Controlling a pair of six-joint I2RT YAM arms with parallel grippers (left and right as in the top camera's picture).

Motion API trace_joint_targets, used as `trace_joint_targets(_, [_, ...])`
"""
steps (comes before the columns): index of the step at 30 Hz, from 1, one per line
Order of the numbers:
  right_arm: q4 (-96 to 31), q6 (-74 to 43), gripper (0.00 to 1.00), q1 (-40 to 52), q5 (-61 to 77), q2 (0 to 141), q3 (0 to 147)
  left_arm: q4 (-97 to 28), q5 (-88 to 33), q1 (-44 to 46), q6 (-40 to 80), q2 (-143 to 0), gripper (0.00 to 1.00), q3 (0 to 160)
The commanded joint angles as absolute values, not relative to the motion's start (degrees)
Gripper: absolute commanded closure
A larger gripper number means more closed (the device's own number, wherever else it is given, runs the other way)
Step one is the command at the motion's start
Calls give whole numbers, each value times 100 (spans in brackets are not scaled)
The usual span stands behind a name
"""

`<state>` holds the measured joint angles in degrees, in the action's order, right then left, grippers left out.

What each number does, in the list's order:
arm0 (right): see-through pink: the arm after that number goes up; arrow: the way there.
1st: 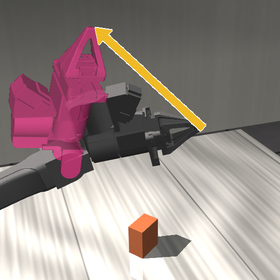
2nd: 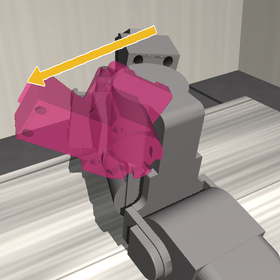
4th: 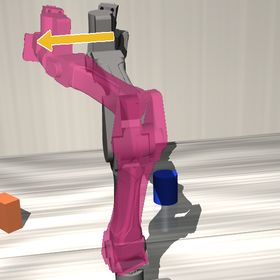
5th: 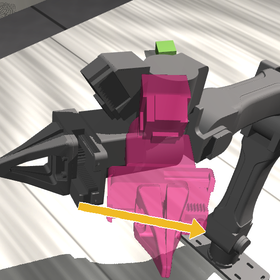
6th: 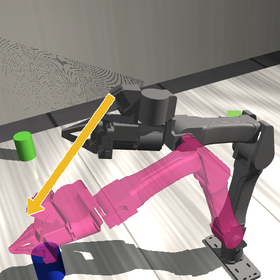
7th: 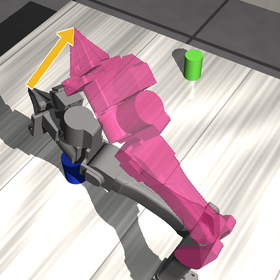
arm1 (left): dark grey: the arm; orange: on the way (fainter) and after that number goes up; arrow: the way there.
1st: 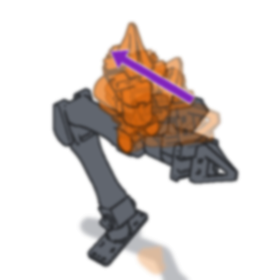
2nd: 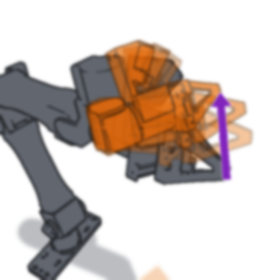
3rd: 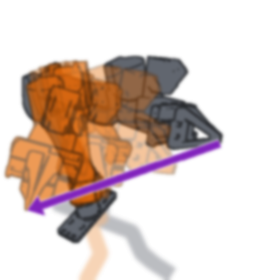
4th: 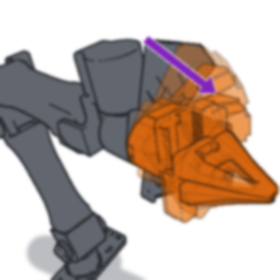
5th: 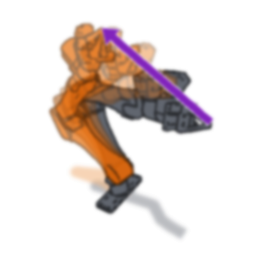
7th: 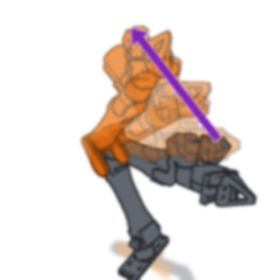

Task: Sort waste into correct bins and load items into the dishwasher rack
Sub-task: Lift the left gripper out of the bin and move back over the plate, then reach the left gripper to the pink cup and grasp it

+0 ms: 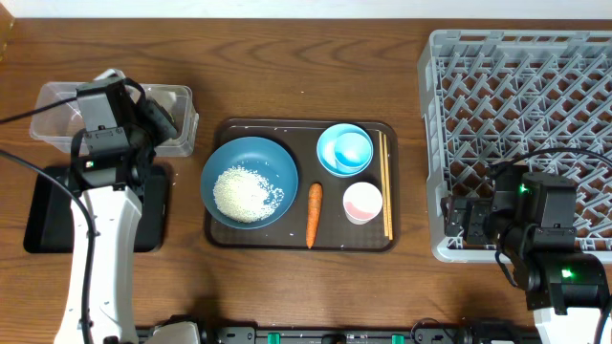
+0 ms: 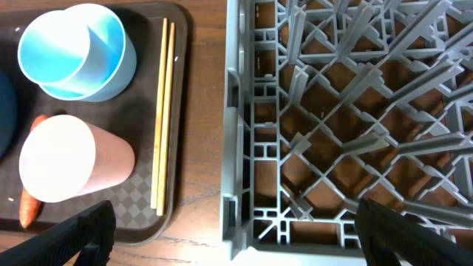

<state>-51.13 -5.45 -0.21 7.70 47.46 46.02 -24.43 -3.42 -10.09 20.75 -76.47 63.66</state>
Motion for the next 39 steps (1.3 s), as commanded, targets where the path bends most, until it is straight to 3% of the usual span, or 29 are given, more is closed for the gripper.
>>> trace_joint_targets(1, [-5100, -596, 1, -40, 733, 4727, 4711, -2228, 163, -1028, 2038, -8040, 94, 6375])
trace_joint_targets(3, [-5100, -596, 1, -40, 733, 4727, 4711, -2110, 161, -1033, 2040, -8322, 91, 6375])
trace_joint_targets(5, [-5100, -596, 1, -40, 733, 4727, 4711, -2014, 156, -1033, 2040, -8534, 70, 6377])
trace_joint_targets(9, [-5107, -596, 1, -40, 733, 4727, 4711, -2023, 47, -1033, 2005, -8521, 54, 6390])
trace_joint_targets(16, [-5103, -596, 1, -40, 733, 4727, 4711, -3068, -1055, -875, 1999, -7690, 53, 6410])
trace_joint_targets(25, [-5092, -602, 1, -40, 775, 4727, 4711, -5190, -1138, 30, 1802, -7561, 51, 6407])
trace_joint_targets(32, [-4775, -639, 6, -14, 1994, 5000, 4711, -5529, -1118, 670, 1570, -7594, 47, 6399])
trace_joint_targets(39, [-4718, -716, 10, 117, 1935, 5684, 4713, -5376, -1365, 1494, 1570, -7603, 47, 6399])
